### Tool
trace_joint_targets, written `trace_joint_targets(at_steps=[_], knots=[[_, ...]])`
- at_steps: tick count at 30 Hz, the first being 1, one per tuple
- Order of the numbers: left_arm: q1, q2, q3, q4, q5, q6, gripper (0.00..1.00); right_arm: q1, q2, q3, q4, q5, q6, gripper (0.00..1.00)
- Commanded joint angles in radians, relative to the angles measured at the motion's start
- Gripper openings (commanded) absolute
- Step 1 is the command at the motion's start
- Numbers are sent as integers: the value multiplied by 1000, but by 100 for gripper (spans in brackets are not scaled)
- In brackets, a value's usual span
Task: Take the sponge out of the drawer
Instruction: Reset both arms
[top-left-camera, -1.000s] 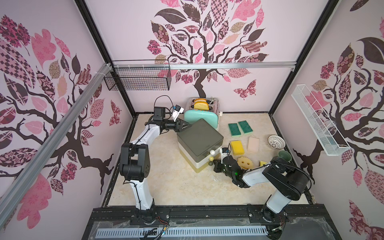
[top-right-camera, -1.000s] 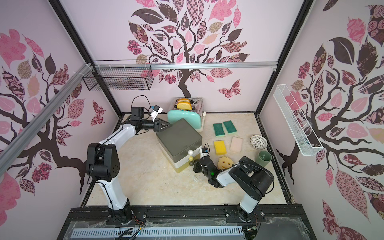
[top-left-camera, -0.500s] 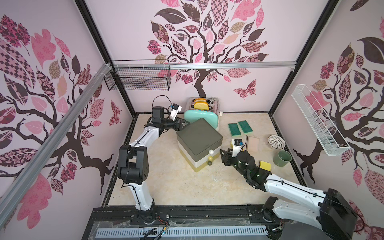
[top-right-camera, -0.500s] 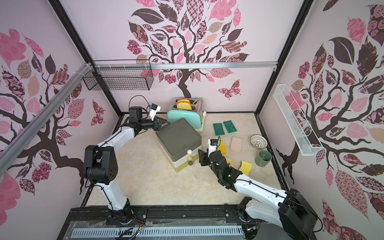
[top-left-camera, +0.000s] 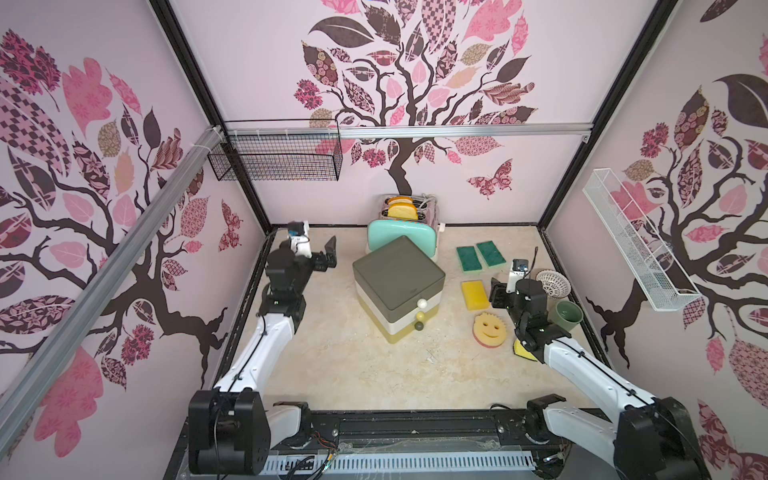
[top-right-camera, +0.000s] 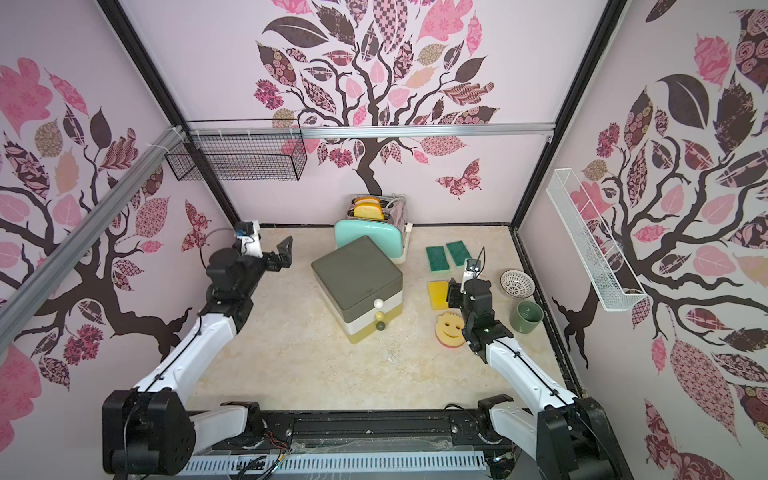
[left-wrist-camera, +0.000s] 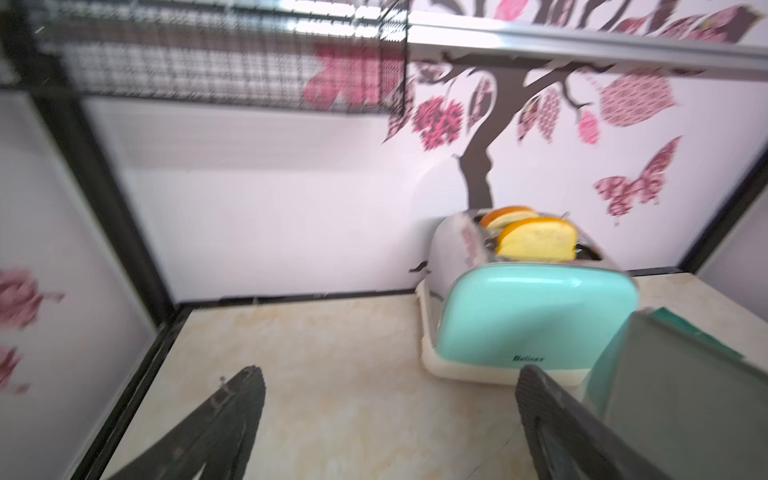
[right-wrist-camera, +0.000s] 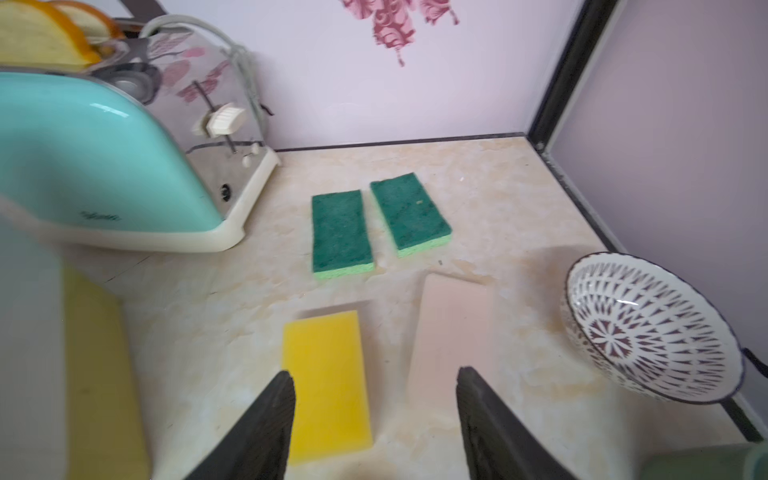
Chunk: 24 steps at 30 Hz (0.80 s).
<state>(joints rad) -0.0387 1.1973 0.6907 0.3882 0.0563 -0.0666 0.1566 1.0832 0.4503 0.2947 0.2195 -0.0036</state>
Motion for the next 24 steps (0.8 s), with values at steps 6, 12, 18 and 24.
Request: trace_joint_targets(at_steps=[6, 12, 18, 24], knots=[[3, 121, -231, 246, -268, -27, 98, -117, 137, -70, 357, -116, -67, 60], [9, 132, -213, 172, -237, 52, 98, -155, 300, -109, 526, -175, -31, 59], [22, 189, -305, 328, -186, 57, 97, -153, 491, -166, 831, -185, -42, 58], [64, 341, -260, 387, -113, 50, 98, -158, 463, -55, 569, -210, -36, 63]])
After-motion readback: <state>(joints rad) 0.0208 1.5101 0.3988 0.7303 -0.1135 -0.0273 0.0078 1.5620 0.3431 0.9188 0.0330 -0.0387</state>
